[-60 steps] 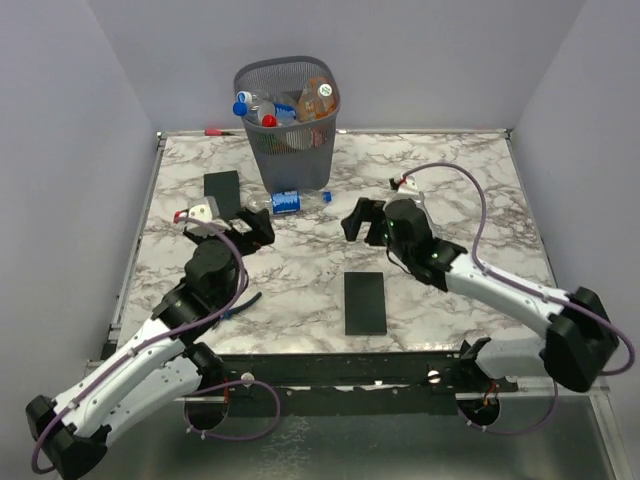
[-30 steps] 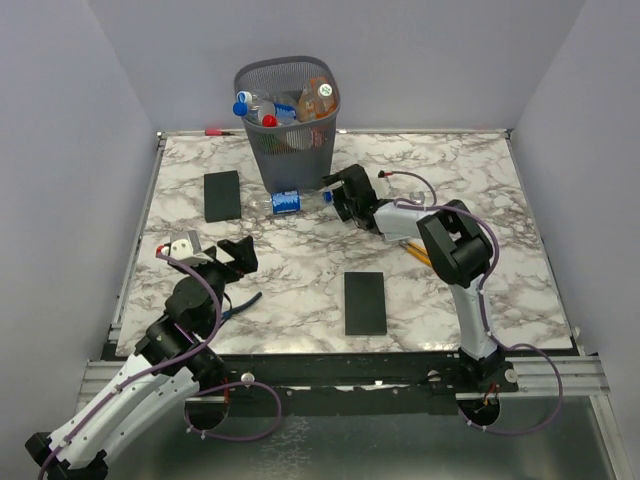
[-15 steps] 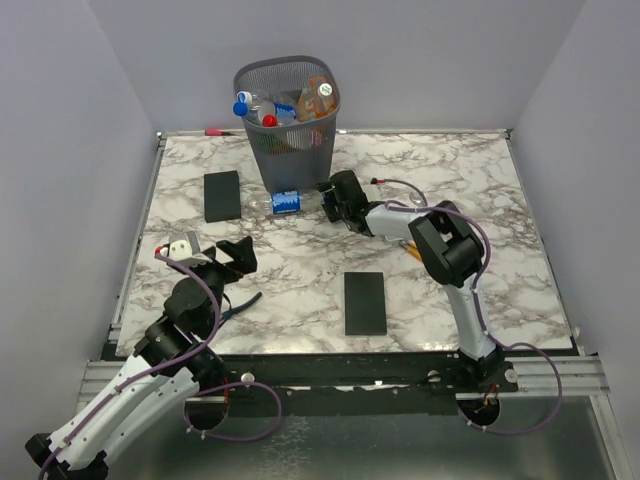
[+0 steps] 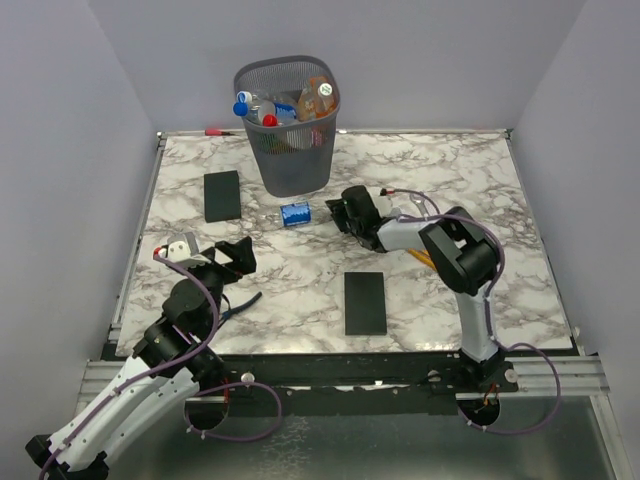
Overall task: Put the plastic bottles in the bin
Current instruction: Pick up the plastic bottle at the center of the board.
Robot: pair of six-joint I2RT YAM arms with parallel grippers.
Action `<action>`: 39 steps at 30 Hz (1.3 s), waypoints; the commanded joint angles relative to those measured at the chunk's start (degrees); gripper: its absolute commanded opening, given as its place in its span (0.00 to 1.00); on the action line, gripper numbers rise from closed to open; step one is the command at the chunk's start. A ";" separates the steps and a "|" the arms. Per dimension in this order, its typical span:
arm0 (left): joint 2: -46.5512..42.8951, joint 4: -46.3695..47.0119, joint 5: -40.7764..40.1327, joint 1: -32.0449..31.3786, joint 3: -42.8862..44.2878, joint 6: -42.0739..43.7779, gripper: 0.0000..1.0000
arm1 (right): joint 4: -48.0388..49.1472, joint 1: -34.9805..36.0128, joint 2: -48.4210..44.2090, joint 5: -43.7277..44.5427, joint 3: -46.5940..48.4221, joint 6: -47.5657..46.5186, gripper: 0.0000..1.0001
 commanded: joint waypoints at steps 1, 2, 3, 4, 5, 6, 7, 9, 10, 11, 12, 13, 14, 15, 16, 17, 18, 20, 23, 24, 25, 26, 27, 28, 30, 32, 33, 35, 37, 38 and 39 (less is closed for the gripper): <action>-1.23 -1.14 -1.44 0.04 0.27 0.25 0.99 | -1.59 0.09 -9.26 3.09 -10.80 -17.85 0.19; -1.31 -1.08 -1.56 0.04 0.69 0.39 0.99 | -0.18 -0.03 -14.34 2.63 -13.46 -22.33 0.18; -1.15 -0.74 -1.64 0.04 1.33 0.85 0.99 | 1.03 -0.10 -18.64 1.95 -15.98 -28.06 0.17; -0.79 -0.25 -1.53 0.06 1.94 1.54 0.99 | 1.84 -0.13 -22.92 0.41 -17.90 -34.35 0.17; -0.23 0.62 -1.07 0.03 2.64 2.75 0.99 | 2.58 -0.19 -27.07 -2.44 -19.22 -41.33 0.17; 0.52 2.14 0.01 0.03 3.32 4.01 0.99 | 1.36 -0.21 -31.13 -5.52 -19.30 -48.73 0.17; 1.46 3.88 1.89 0.03 3.98 5.56 0.99 | -3.32 -0.18 -34.53 -7.97 -18.40 -53.52 0.17; 4.67 8.31 8.24 0.03 5.82 8.78 0.99 | -11.60 -0.15 -40.70 -13.11 -16.76 -61.38 0.17; 6.93 9.92 12.81 0.03 7.26 10.26 0.99 | -15.71 -0.13 -43.50 -15.56 -15.89 -65.00 0.17; 9.50 11.61 17.46 0.04 8.97 11.42 0.99 | -20.41 -0.17 -46.00 -18.52 -14.86 -67.35 0.17; 12.51 12.51 23.43 0.06 11.34 12.65 0.99 | -24.36 -0.15 -48.25 -21.32 -14.27 -69.39 0.18; 15.62 13.00 29.87 0.06 13.95 13.92 0.99 | -27.50 -0.14 -50.62 -24.53 -13.80 -71.14 0.18; 19.06 13.16 36.48 0.07 16.52 14.72 0.99 | -30.30 -0.13 -52.63 -27.69 -13.53 -72.28 0.18; 22.00 13.20 46.00 0.15 19.22 15.06 0.99 | -32.40 -0.06 -54.92 -30.41 -13.58 -72.96 0.18; 25.18 13.31 52.53 0.10 21.57 15.13 0.99 | -33.73 -0.04 -57.18 -32.83 -13.87 -73.26 0.18; 28.17 13.58 58.35 0.12 23.54 14.94 0.99 | -34.52 -0.04 -59.37 -34.78 -14.35 -73.32 0.18; 30.83 13.81 64.39 0.11 25.42 14.60 0.99 | -35.02 -0.04 -61.61 -36.67 -14.63 -73.47 0.18; 35.85 14.25 73.19 0.04 28.08 13.50 0.99 | -36.19 -0.04 -65.49 -39.57 -14.90 -73.80 0.18; 40.93 18.63 80.04 0.03 28.84 8.49 0.99 | -35.65 -0.09 -70.25 -42.15 -15.46 -73.03 0.19; 42.15 20.96 81.63 -0.01 28.47 6.43 0.99 | -35.68 -0.04 -71.09 -42.80 -15.22 -72.99 0.19; 43.28 22.86 83.11 -0.04 28.11 4.56 0.99 | -35.78 -0.05 -71.72 -43.03 -14.87 -73.00 0.19; 44.36 24.06 83.93 -0.05 27.97 3.49 0.99 | -35.79 -0.06 -72.35 -42.68 -14.55 -72.99 0.19; 45.16 24.58 84.14 -0.08 27.88 2.78 0.99 | -35.75 -0.08 -72.85 -42.21 -14.30 -72.98 0.19; 45.62 25.00 84.17 -0.11 27.70 2.29 0.99 | -35.50 -0.04 -73.32 -41.76 -14.21 -72.97 0.19; 46.19 26.52 85.34 -0.20 27.17 0.90 0.99 | -34.51 -0.05 -74.09 -41.44 -14.21 -73.29 0.19; 46.72 28.55 87.11 -0.77 26.55 -0.61 0.99 | -33.03 -0.04 -74.37 -41.47 -14.25 -73.20 0.19; 46.95 28.92 87.87 -1.27 26.37 -0.84 0.99 | -32.11 -0.04 -74.37 -41.60 -14.20 -73.14 0.19; 47.29 28.95 88.58 -2.53 25.90 -0.61 0.99 | -30.70 -0.09 -73.89 -41.84 -13.82 -73.11 0.19; 47.91 29.02 88.37 -3.69 25.24 -0.33 0.99 | -29.08 -0.04 -73.22 -42.77 -13.33 -72.95 0.19; 48.26 29.03 88.04 -3.99 24.93 -0.36 0.99 | -28.22 -0.04 -72.82 -43.46 -13.13 -72.76 0.18; 48.68 29.03 87.74 -4.21 24.66 -0.47 0.97 | -27.37 -0.06 -72.36 -44.21 -12.88 -72.47 0.18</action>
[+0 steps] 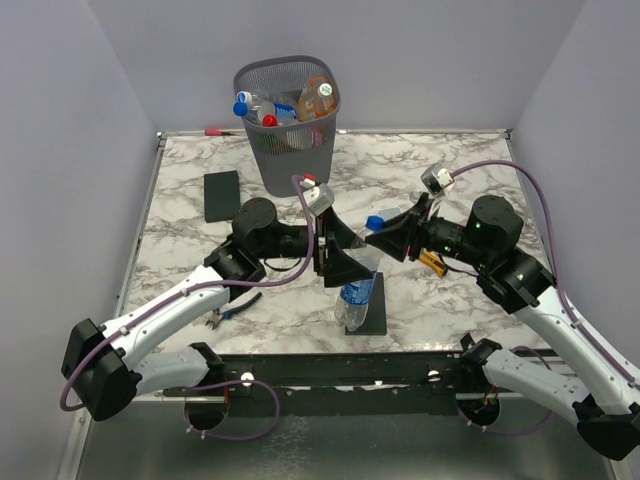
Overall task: Put the plastic bottles in the bin
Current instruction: Pick up the plastic bottle at the center of the board.
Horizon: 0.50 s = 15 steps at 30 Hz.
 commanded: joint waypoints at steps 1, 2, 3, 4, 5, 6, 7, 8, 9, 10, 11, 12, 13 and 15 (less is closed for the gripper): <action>1.94 2.53 2.73 -1.67 -1.88 -1.44 0.94 | 5.11 0.09 1.46 -3.91 1.89 0.23 0.18; 2.33 2.53 2.27 -1.80 -2.02 -1.62 0.91 | 5.45 0.07 1.97 -4.44 2.30 0.44 0.18; 2.63 2.53 1.68 -1.76 -2.12 -1.81 0.86 | 5.61 0.07 2.37 -5.02 2.71 0.45 0.18; 2.85 2.58 1.06 -1.80 -2.13 -1.87 0.78 | 5.67 0.09 2.70 -5.55 3.09 0.53 0.19; 2.97 2.54 0.25 -1.85 -2.14 -1.95 0.72 | 5.67 0.09 2.85 -6.04 3.44 0.69 0.19; 2.92 2.65 -0.63 -1.83 -2.14 -2.05 0.65 | 5.61 0.09 2.91 -6.14 3.61 0.85 0.20; 2.76 3.11 -1.38 -1.82 -2.21 -2.08 0.58 | 5.47 0.09 2.79 -6.30 3.79 1.05 0.21; 2.57 3.72 -2.20 -1.82 -2.34 -2.24 0.50 | 5.35 0.09 2.49 -6.18 3.90 1.42 0.27; 2.37 4.54 -3.17 -1.87 -2.51 -2.39 0.42 | 5.14 0.05 2.09 -5.83 3.98 1.89 0.40; 2.04 5.65 -4.06 -1.87 -2.75 -2.63 0.37 | 4.84 0.08 1.56 -5.42 4.04 2.37 0.55; 1.72 7.11 -4.71 -1.87 -3.09 -3.05 0.34 | 4.31 0.09 0.83 -4.88 4.22 2.56 0.68; 1.36 8.63 -5.63 -1.87 -3.41 -3.47 0.33 | 3.82 0.09 -0.23 -4.16 4.15 2.81 0.77; 0.92 10.02 -6.73 -1.89 -3.71 -3.84 0.32 | 3.30 0.09 -1.46 -3.30 3.94 2.90 0.85; 0.18 12.20 -9.28 -1.80 -3.98 -4.44 0.30 | 2.35 0.08 -4.57 -1.33 2.72 2.74 0.99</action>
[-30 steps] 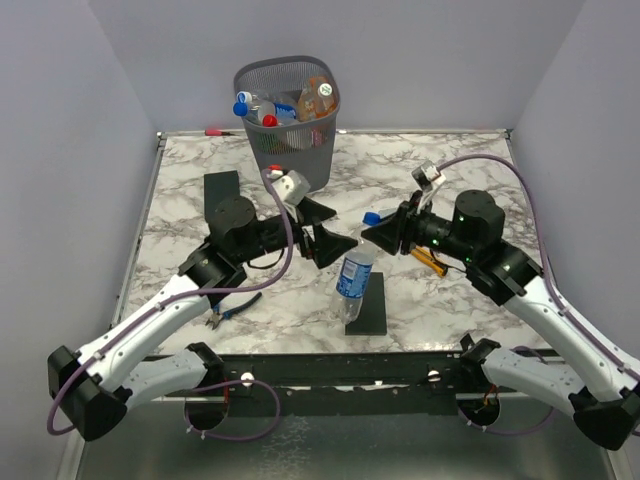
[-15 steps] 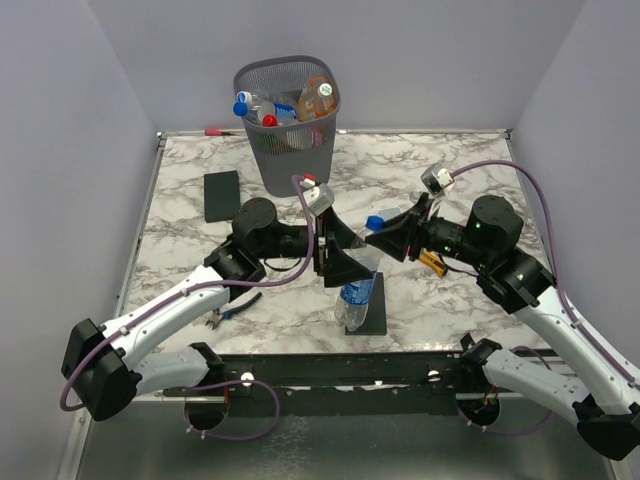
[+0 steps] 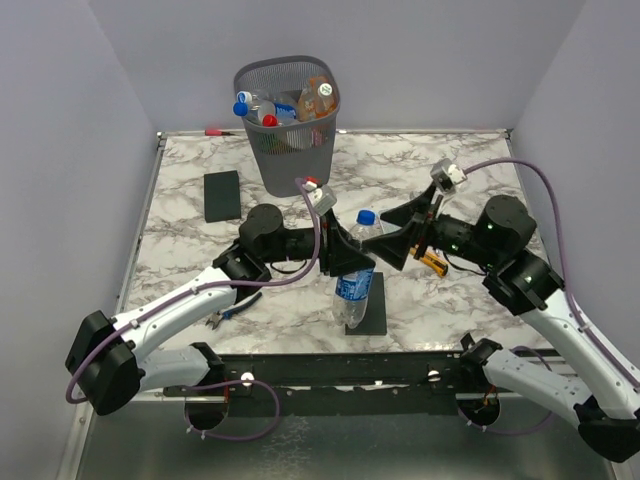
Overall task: Put the plastic bottles in the bin
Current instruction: Pick up the plastic bottle at the center of the board.
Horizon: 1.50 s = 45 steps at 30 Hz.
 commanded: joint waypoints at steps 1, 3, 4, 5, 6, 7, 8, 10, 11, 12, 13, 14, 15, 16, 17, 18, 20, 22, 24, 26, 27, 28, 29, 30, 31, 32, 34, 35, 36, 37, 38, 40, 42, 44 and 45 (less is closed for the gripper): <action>-2.88 7.99 -6.85 -0.23 -1.16 -1.89 0.30 | -0.58 0.05 -7.21 3.56 -0.09 0.37 1.00; -3.82 9.89 -10.27 -0.28 -1.41 -2.47 0.30 | -1.27 0.05 -10.92 4.87 -2.43 0.23 1.00; -4.26 11.09 -12.13 -0.21 -1.57 -2.94 0.30 | -1.48 0.05 -12.50 4.93 -3.78 0.25 1.00; -4.75 12.66 -13.67 -0.16 -1.73 -3.50 0.30 | -1.48 0.05 -13.89 4.41 -5.18 0.50 1.00; -5.04 14.12 -15.03 -0.19 -1.75 -4.18 0.30 | -1.17 0.05 -15.02 3.37 -6.42 0.86 1.00; -5.11 15.96 -16.14 -0.19 -1.65 -5.11 0.31 | -0.47 0.05 -15.96 1.47 -7.71 1.29 1.00; -4.95 17.41 -16.69 -0.12 -1.33 -5.99 0.31 | 0.36 0.05 -16.50 -0.32 -8.85 1.74 1.00; -4.08 19.29 -17.13 -0.17 0.10 -7.74 0.32 | 2.40 0.04 -16.65 -3.49 -10.87 3.43 1.00; -3.46 19.73 -17.17 -0.19 0.92 -8.91 0.32 | 3.59 0.03 -16.31 -4.69 -11.37 4.20 1.00; -2.87 20.10 -17.18 -0.19 1.69 -9.58 0.32 | 5.01 0.05 -15.78 -5.69 -11.96 5.09 1.00; -2.25 20.38 -17.18 -0.19 2.32 -10.14 0.32 | 6.32 0.03 -15.10 -6.39 -12.30 5.69 0.99; -1.78 20.79 -17.13 -0.18 2.81 -10.73 0.32 | 6.95 0.02 -14.25 -6.60 -12.47 6.07 0.99; -1.39 21.21 -17.03 -0.19 3.04 -11.27 0.32 | 7.44 0.05 -13.29 -6.36 -12.55 6.27 0.99; -1.09 21.70 -16.94 -0.19 3.26 -11.75 0.32 | 7.93 0.01 -12.22 -6.20 -12.58 6.38 0.98; -0.78 22.11 -16.80 -0.19 3.36 -12.20 0.32 | 8.85 0.04 -11.20 -6.35 -12.67 6.64 0.98; -0.59 22.32 -16.77 -0.18 3.46 -12.62 0.32 | 9.85 0.00 -10.07 -6.51 -12.75 7.03 0.97; -0.35 22.62 -16.85 -0.23 3.48 -13.01 0.33 | 12.22 0.05 -7.79 -6.95 -12.93 8.00 0.92; -0.41 22.61 -16.99 -0.19 3.43 -13.07 0.36 | 14.81 0.05 -6.02 -8.04 -13.34 9.11 0.84; -0.75 22.59 -17.67 -0.17 2.99 -12.82 0.43 | 16.79 0.11 -4.85 -9.06 -14.08 10.07 0.70; -1.24 22.58 -18.40 -0.20 2.66 -12.41 0.63 | 18.15 0.14 -4.51 -9.71 -14.77 10.51 0.56; -1.50 22.58 -18.49 -0.19 2.48 -11.95 0.76 | 18.35 0.10 -4.58 -9.75 -15.03 10.38 0.51; -1.93 22.39 -18.70 -0.19 2.38 -11.44 0.89 | 18.32 0.13 -4.91 -9.57 -15.35 9.98 0.49; -2.52 22.06 -19.36 -0.19 2.27 -10.96 0.98 | 18.06 0.13 -5.41 -9.17 -15.44 9.57 0.47; -3.28 21.68 -20.71 -0.17 2.14 -10.34 0.99 | 17.31 0.11 -5.83 -8.73 -15.45 8.97 0.44; -4.24 21.00 -22.32 -0.19 2.08 -9.44 0.99 | 16.40 0.13 -6.27 -8.40 -15.31 8.22 0.43; -5.36 19.69 -24.27 -0.19 2.45 -7.72 0.99 | 15.30 0.09 -6.59 -8.22 -14.98 7.37 0.42; -7.09 15.88 -28.92 -0.19 4.22 -4.27 0.99 | 13.20 0.14 -7.02 -7.87 -14.44 5.86 0.42; -7.56 13.29 -31.70 -0.10 5.62 -2.95 0.99 | 12.21 0.14 -7.14 -7.60 -14.14 5.13 0.41; -7.67 10.44 -35.26 -0.06 7.36 -2.09 0.99 | 11.47 0.08 -7.21 -7.19 -13.99 4.15 0.41; -7.38 7.58 -36.81 -0.03 9.54 -1.50 0.99 | 9.51 0.13 -7.30 -6.72 -13.74 3.45 0.41; -6.68 4.59 -37.46 0.00 11.60 -0.91 0.99 | 8.53 0.09 -7.45 -6.02 -13.62 2.87 0.41; -4.83 -0.36 -37.50 0.05 15.62 -1.01 0.97 | 7.00 0.14 -7.67 -4.71 -13.31 1.84 0.41; -2.95 -3.42 -36.09 -0.01 18.10 -2.31 0.95 | 5.88 0.14 -8.23 -3.49 -13.31 1.37 0.40; -1.32 -4.98 -33.96 0.04 19.46 -3.91 0.91 | 5.43 0.13 -8.84 -2.80 -13.79 1.22 0.40; -0.66 -5.61 -33.08 0.05 20.06 -4.70 0.90 | 5.34 0.13 -9.10 -2.46 -13.96 1.17 0.40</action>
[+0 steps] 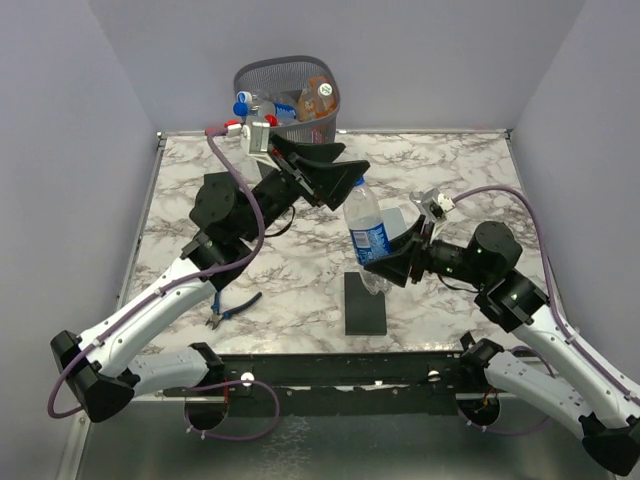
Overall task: Put the plastic bottles in the bin
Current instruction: Pick up the plastic bottle at the center of the board.
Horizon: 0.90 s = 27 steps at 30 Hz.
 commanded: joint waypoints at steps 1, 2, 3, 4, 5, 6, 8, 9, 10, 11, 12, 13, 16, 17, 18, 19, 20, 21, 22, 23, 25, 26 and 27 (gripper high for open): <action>4.30 -10.04 1.37 0.00 2.95 -1.84 0.88 | -2.81 0.05 -1.61 3.02 0.76 -2.09 0.40; 5.01 -11.09 2.18 0.01 3.77 -2.09 0.87 | -2.98 0.03 -1.72 3.20 0.85 -2.11 0.40; 5.73 -12.42 2.91 -0.03 4.62 -2.06 0.86 | -3.22 0.05 -1.74 3.25 0.88 -2.14 0.40; 6.32 -13.64 3.32 -0.05 5.34 -1.98 0.85 | -3.50 -0.01 -1.74 3.38 0.99 -2.24 0.40; 6.71 -14.72 3.46 -0.02 5.73 -1.95 0.85 | -3.72 0.09 -1.86 3.52 1.05 -2.35 0.40; 7.01 -15.45 3.49 -0.02 5.88 -1.95 0.85 | -3.88 0.03 -2.02 3.72 1.09 -2.36 0.40; 6.97 -15.84 2.88 0.03 5.34 -2.22 0.84 | -4.09 0.05 -2.37 3.97 1.02 -2.33 0.40; 6.80 -15.79 2.57 -0.03 4.84 -2.36 0.83 | -4.18 0.05 -2.48 3.96 1.01 -2.35 0.40; 6.74 -15.71 2.49 -0.01 4.46 -2.57 0.81 | -4.26 0.00 -2.57 3.97 1.01 -2.28 0.40; 6.74 -15.65 2.63 -0.01 4.22 -2.79 0.79 | -4.29 0.04 -2.66 3.97 0.99 -2.22 0.40; 6.74 -15.54 2.93 -0.02 4.07 -3.04 0.75 | -4.29 0.03 -2.70 3.99 0.91 -2.08 0.40; 6.82 -15.34 3.44 -0.01 4.03 -3.18 0.71 | -4.29 0.00 -2.78 4.06 0.87 -2.00 0.40; 6.91 -15.14 4.09 -0.04 3.97 -3.35 0.51 | -4.21 0.00 -2.95 4.27 0.47 -2.02 0.39; 6.87 -15.09 4.11 -0.02 3.90 -3.36 0.43 | -4.16 -0.01 -2.97 4.28 0.45 -2.02 0.39; 6.83 -14.86 4.01 -0.05 3.81 -3.29 0.36 | -4.12 0.03 -2.93 4.12 0.40 -1.92 0.39; 6.75 -14.51 3.99 -0.03 3.75 -3.27 0.26 | -4.16 0.04 -2.84 4.21 0.40 -1.89 0.39; 6.74 -14.01 4.13 -0.07 3.66 -3.23 0.18 | -4.43 0.04 -2.68 4.32 0.60 -1.79 0.39; 6.70 -13.54 4.22 -0.03 3.62 -3.02 0.07 | -4.91 0.05 -2.37 4.41 0.88 -1.70 0.41; 6.71 -13.17 3.95 -0.07 3.68 -2.82 0.00 | -5.70 0.05 -2.02 4.34 1.43 -1.74 0.50; 6.74 -12.96 3.47 -0.07 3.76 -2.69 0.00 | -6.34 0.05 -1.79 3.79 1.91 -1.65 0.68; 6.87 -12.61 2.21 -0.03 4.30 -2.03 0.00 | -7.49 0.06 -1.92 3.19 2.67 -0.94 0.98; 7.05 -12.58 1.35 -0.01 4.72 -1.47 0.00 | -7.69 -0.02 -2.58 3.22 2.83 -0.43 0.99; 7.25 -12.57 0.47 -0.01 5.27 -0.90 0.00 | -7.81 0.03 -3.51 3.26 2.91 -0.14 1.00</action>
